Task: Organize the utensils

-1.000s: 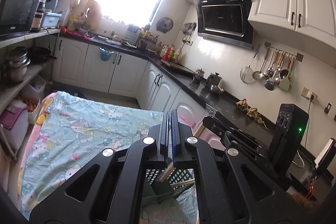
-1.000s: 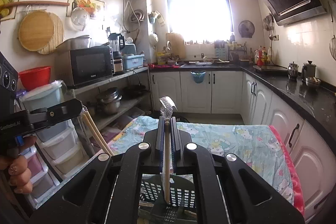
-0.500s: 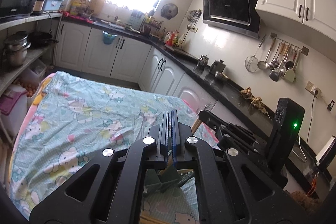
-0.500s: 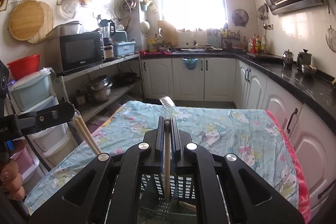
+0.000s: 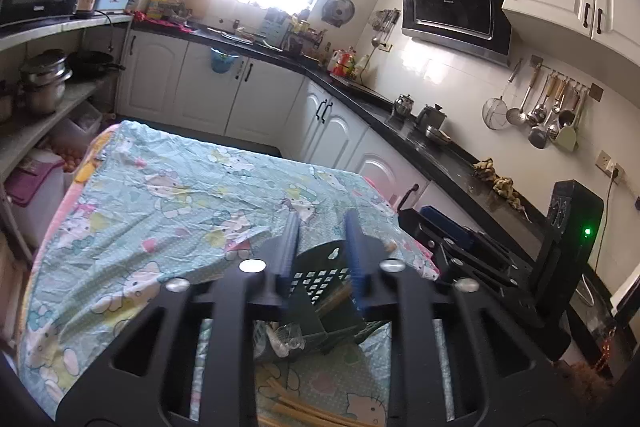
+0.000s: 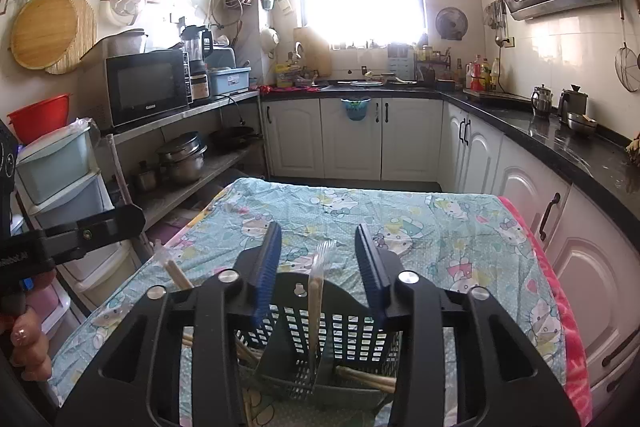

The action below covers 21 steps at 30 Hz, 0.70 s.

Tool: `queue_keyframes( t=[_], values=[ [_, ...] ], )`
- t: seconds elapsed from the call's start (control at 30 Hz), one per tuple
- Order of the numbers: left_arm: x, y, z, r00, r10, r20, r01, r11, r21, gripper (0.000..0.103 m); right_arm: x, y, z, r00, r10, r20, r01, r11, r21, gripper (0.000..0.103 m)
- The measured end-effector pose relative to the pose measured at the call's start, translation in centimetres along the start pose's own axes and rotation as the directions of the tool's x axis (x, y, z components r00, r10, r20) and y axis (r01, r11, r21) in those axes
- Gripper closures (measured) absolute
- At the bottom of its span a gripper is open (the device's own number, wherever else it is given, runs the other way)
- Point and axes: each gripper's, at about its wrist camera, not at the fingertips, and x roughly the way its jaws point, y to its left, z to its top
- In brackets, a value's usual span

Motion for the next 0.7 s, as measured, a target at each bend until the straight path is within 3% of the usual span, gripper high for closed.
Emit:
queue_keyframes(
  t=[0.13, 0.2, 0.47, 0.7],
  values=[
    [-1.1, -0.2, 0.2, 1.000, 0.023, 0.020, -0.023, 1.000, 0.007, 0.063, -0.9, 0.3, -0.1, 1.000, -0.009, 0.011, 0.010, 1.000, -0.016, 0.051],
    [-1.6, -0.2, 0.2, 0.999, 0.031, 0.026, -0.031, 0.999, 0.008, 0.049, -1.3, 0.3, -0.1, 1.000, -0.011, 0.015, 0.012, 1.000, -0.019, 0.046],
    [-3.4, -0.3, -0.2, 0.997, 0.062, 0.054, -0.063, 0.998, 0.011, 0.015, -3.3, 0.4, -0.2, 1.000, -0.012, 0.028, 0.012, 1.000, -0.020, 0.037],
    [-5.0, -0.7, -1.2, 0.993, 0.098, 0.068, -0.100, 0.995, 0.024, 0.011, -5.0, 0.3, -0.7, 0.999, -0.008, 0.037, 0.009, 1.000, -0.027, 0.032]
  ],
)
